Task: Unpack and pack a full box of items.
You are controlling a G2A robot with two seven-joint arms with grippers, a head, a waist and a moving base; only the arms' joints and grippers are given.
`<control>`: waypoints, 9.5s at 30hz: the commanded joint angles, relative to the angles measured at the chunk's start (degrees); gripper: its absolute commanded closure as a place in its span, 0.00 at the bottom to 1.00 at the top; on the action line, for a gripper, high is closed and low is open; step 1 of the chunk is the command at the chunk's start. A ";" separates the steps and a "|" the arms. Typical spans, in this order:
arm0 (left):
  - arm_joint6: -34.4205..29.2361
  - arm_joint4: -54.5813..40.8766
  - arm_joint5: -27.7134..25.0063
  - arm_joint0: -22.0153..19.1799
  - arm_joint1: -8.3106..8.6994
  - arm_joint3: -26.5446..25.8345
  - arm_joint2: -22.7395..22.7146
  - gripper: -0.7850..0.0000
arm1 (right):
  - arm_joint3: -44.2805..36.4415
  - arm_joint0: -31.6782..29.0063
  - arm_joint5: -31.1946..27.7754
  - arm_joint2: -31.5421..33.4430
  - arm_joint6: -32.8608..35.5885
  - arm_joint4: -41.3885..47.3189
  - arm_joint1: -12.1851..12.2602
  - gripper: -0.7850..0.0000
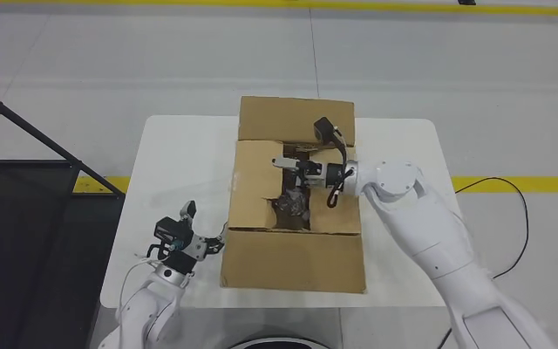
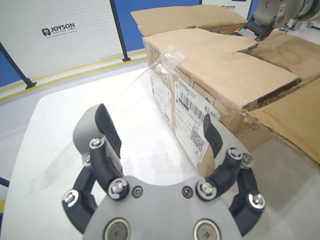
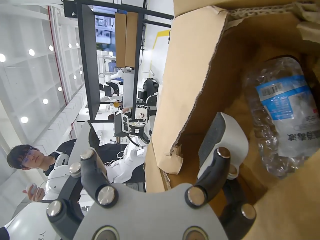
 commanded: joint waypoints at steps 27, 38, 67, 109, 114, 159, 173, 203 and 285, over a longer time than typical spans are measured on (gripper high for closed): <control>5.62 -7.62 2.88 5.92 0.39 -0.75 -10.98 0.00 | 0.12 4.33 -7.02 -4.49 -5.05 9.23 -6.07 0.00; 8.96 -13.65 3.33 9.77 0.29 0.00 -18.11 0.00 | 7.92 10.18 -9.94 -12.51 -8.80 11.38 -12.56 0.00; 9.24 -15.27 1.49 11.00 -0.39 0.17 -21.88 0.00 | 28.82 16.59 -11.75 -17.92 -4.06 11.19 -24.29 0.00; -0.25 -1.72 -1.44 -5.00 -0.13 13.49 -13.78 0.00 | 28.89 13.56 -12.78 -7.27 2.10 6.89 -23.34 0.00; 2.20 -3.31 -0.38 -5.72 -0.15 14.37 -14.77 0.00 | 28.45 13.14 -12.60 -6.37 2.20 6.24 -23.24 0.00; 0.94 -35.91 -14.42 6.45 -0.37 -15.87 -29.63 0.00 | -0.16 0.43 -14.16 8.54 2.42 -14.03 -16.78 0.00; -20.82 -32.69 -12.14 -4.80 0.19 -25.91 -12.91 0.00 | -31.44 -26.06 -15.80 37.61 6.88 -16.32 -8.92 0.00; -42.59 -25.45 2.60 -30.64 -2.70 -12.64 21.38 0.00 | -25.92 -33.32 -25.91 54.41 14.91 -4.39 -4.99 0.00; -59.40 -75.79 12.08 -46.17 -7.16 13.64 25.53 0.00 | -25.92 -33.32 -25.91 54.41 14.91 -4.39 -4.99 0.00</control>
